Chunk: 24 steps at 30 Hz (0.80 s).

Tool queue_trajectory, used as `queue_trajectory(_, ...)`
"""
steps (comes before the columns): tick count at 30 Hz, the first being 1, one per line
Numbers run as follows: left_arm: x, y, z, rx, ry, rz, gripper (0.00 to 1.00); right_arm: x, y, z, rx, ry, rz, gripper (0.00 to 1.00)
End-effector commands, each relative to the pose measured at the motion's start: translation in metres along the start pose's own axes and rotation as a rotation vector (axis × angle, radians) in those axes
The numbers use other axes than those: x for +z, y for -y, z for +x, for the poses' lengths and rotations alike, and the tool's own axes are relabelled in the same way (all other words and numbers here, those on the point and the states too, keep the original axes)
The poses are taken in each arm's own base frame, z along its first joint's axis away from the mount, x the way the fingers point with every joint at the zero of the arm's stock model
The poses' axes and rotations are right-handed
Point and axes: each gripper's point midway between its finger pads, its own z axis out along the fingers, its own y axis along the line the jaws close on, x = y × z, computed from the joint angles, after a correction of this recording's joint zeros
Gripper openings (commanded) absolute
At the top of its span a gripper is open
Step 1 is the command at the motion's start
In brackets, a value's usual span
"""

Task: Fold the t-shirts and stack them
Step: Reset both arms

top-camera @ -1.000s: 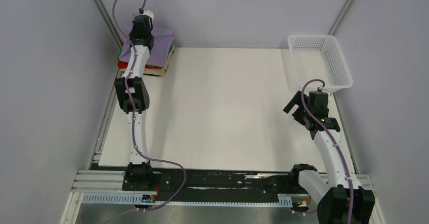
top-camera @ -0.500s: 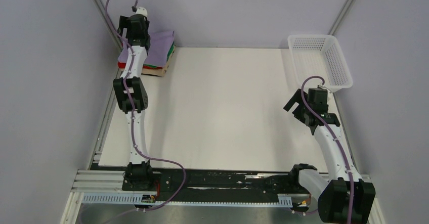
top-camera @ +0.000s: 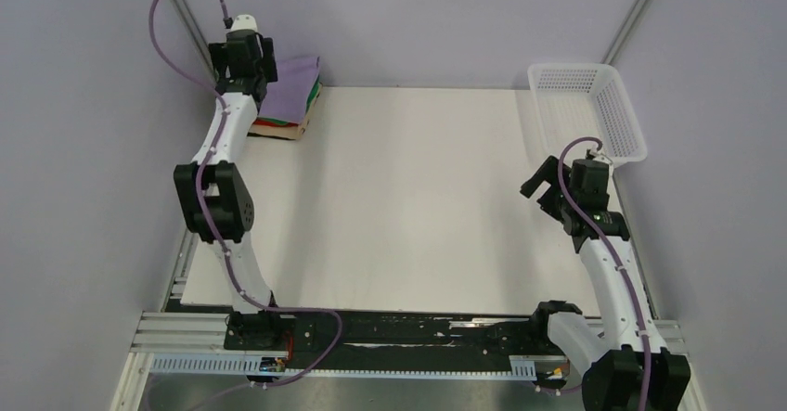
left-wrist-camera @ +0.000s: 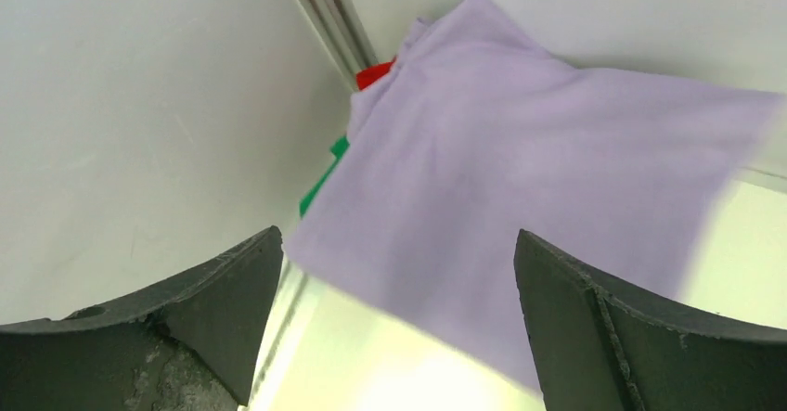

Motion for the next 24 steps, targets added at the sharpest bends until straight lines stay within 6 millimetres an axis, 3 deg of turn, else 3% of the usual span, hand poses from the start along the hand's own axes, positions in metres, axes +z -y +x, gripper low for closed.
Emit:
queue_trajectory(1,-0.113,0.008,-0.049,-0.216,0.121,0.147,1.0,-0.017,-0.033,-0.024,0.029,0.084,-0.162,1.0)
queue_trajectory(2,-0.14,0.002,-0.053,-0.269,0.129,0.182,1.0,-0.019,-0.036,-0.022,0.032,0.084,-0.184,1.0)
queue_trajectory(3,-0.146,0.013,-0.016,-0.265,0.046,0.227,1.0,-0.021,-0.039,-0.02,0.032,0.085,-0.205,1.0)
queue_trajectory(4,-0.17,0.008,-0.019,-0.342,0.061,0.255,1.0,-0.023,-0.041,-0.017,0.031,0.082,-0.225,1.0)
queue_trajectory(5,-0.175,0.023,0.022,-0.345,-0.014,0.318,1.0,-0.024,-0.041,-0.013,0.03,0.074,-0.24,1.0)
queue_trajectory(6,-0.203,0.029,0.017,-0.401,0.008,0.404,1.0,-0.024,-0.042,-0.009,0.03,0.067,-0.253,1.0)
queue_trajectory(7,-0.208,0.039,0.055,-0.404,-0.054,0.435,1.0,-0.024,-0.042,-0.004,0.031,0.059,-0.266,1.0)
queue_trajectory(8,-0.235,0.045,0.053,-0.448,-0.034,0.506,1.0,-0.023,-0.041,0.0,0.031,0.052,-0.274,1.0)
queue_trajectory(9,-0.24,0.053,0.09,-0.444,-0.096,0.519,1.0,-0.021,-0.04,0.006,0.035,0.042,-0.278,1.0)
queue_trajectory(10,-0.263,0.057,0.089,-0.461,-0.07,0.565,1.0,-0.02,-0.039,0.01,0.04,0.035,-0.28,1.0)
queue_trajectory(11,-0.269,0.06,0.122,-0.447,-0.126,0.562,1.0,-0.018,-0.037,0.013,0.045,0.032,-0.277,1.0)
queue_trajectory(12,-0.284,0.06,0.123,-0.461,-0.109,0.583,1.0,-0.017,-0.035,0.015,0.05,0.031,-0.272,1.0)
queue_trajectory(13,-0.289,0.06,0.151,-0.463,-0.176,0.572,1.0,-0.015,-0.032,0.018,0.056,0.028,-0.265,1.0)
queue_trajectory(16,-0.305,0.046,0.185,-0.471,-0.22,0.542,1.0,-0.01,-0.028,0.024,0.072,0.024,-0.255,1.0)
queue_trajectory(18,-0.309,0.033,0.196,-0.475,-0.229,0.488,1.0,-0.007,-0.028,0.027,0.081,0.025,-0.264,1.0)
queue_trajectory(20,-0.312,0.025,0.195,-0.48,-0.207,0.467,1.0,-0.006,-0.03,0.03,0.077,0.026,-0.285,1.0)
queue_trajectory(24,-0.316,0.017,0.176,-0.484,-0.162,0.455,1.0,-0.009,-0.032,0.024,0.074,0.053,-0.297,1.0)
